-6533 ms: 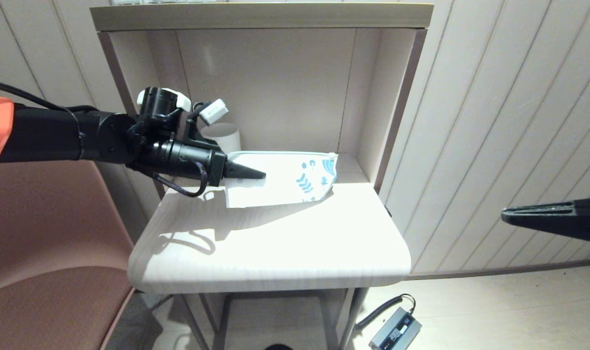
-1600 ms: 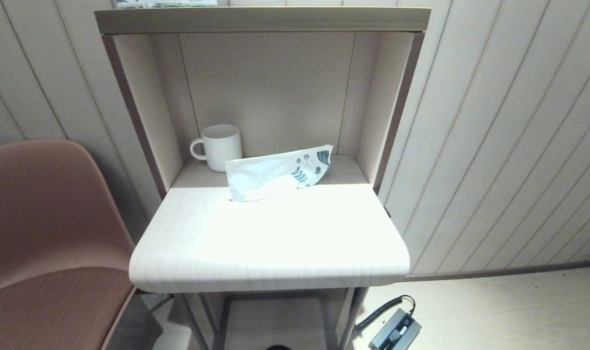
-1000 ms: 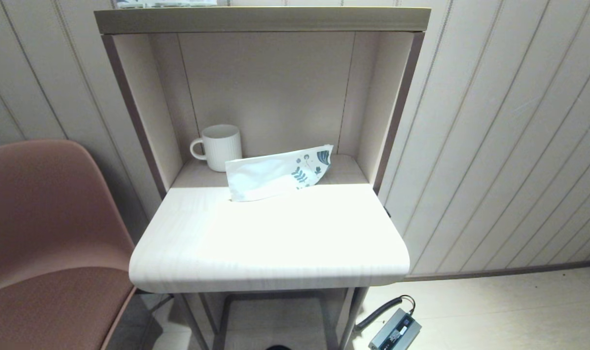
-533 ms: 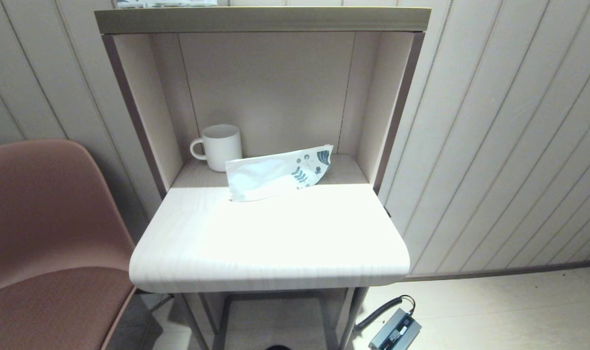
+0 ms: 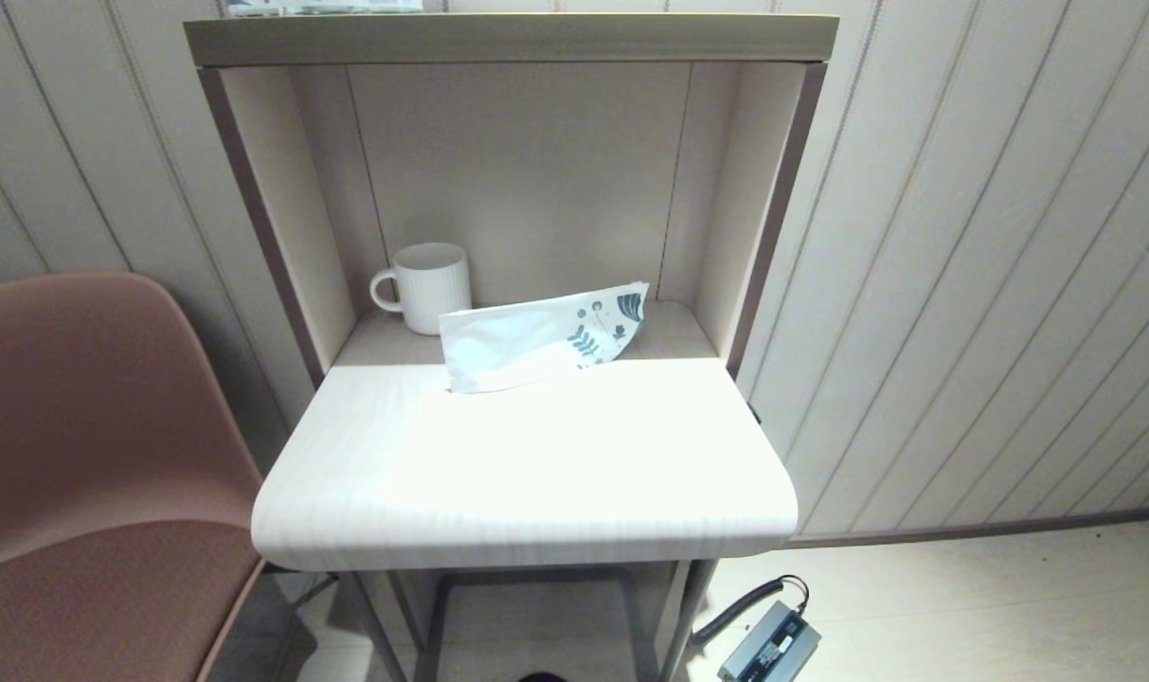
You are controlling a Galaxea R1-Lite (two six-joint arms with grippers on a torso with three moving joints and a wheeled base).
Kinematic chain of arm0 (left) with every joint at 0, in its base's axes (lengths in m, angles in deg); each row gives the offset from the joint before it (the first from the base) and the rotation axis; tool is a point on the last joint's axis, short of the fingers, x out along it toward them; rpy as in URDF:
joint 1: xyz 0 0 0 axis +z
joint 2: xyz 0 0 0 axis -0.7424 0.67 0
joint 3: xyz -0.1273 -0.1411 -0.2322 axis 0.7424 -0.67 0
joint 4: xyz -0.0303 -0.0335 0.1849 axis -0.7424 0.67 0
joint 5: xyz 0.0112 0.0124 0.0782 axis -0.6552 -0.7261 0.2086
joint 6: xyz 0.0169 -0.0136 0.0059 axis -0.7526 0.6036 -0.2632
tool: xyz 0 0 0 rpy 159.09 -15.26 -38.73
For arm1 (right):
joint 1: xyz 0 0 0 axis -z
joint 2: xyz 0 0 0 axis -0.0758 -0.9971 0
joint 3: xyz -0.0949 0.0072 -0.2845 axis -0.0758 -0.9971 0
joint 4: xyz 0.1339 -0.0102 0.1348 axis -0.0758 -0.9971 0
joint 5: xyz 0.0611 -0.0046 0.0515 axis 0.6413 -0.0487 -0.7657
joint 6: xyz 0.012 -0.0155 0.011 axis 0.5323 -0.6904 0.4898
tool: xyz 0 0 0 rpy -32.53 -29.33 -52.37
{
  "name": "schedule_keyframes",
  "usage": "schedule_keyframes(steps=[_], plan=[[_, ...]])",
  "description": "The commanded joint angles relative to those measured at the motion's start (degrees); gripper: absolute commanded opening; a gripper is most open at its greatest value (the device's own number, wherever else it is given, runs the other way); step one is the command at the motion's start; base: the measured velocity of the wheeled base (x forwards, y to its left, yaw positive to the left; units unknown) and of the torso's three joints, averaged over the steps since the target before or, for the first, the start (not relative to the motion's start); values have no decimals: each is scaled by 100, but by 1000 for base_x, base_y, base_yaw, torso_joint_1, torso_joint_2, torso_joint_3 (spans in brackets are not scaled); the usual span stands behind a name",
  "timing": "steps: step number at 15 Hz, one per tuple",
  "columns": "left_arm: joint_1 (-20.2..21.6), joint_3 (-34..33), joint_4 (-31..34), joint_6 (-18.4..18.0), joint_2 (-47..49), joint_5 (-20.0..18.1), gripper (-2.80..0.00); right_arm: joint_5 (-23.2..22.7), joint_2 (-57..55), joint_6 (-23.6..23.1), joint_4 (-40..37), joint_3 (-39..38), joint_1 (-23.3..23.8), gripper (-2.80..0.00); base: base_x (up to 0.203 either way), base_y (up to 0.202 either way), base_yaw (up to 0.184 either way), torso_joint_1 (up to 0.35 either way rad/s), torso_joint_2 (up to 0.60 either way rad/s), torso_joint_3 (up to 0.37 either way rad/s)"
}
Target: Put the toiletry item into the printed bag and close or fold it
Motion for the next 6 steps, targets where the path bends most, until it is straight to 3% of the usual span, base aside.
schedule_keyframes(steps=[1, 3, 6], plan=[[-2, -18, 3, 57, -16, 9, -280, 4, 2, 27, 2, 0, 2, -280, 0, 0, 0, 0, 0, 0], [-9, -18, 10, 288, -16, 44, -280, 48, 2, 107, 2, 0, 2, -280, 0, 0, 0, 0, 0, 0], [-9, -18, 11, 137, -16, 40, -280, 170, 2, 409, 20, 0, 11, -280, 0, 0, 0, 0, 0, 0]])
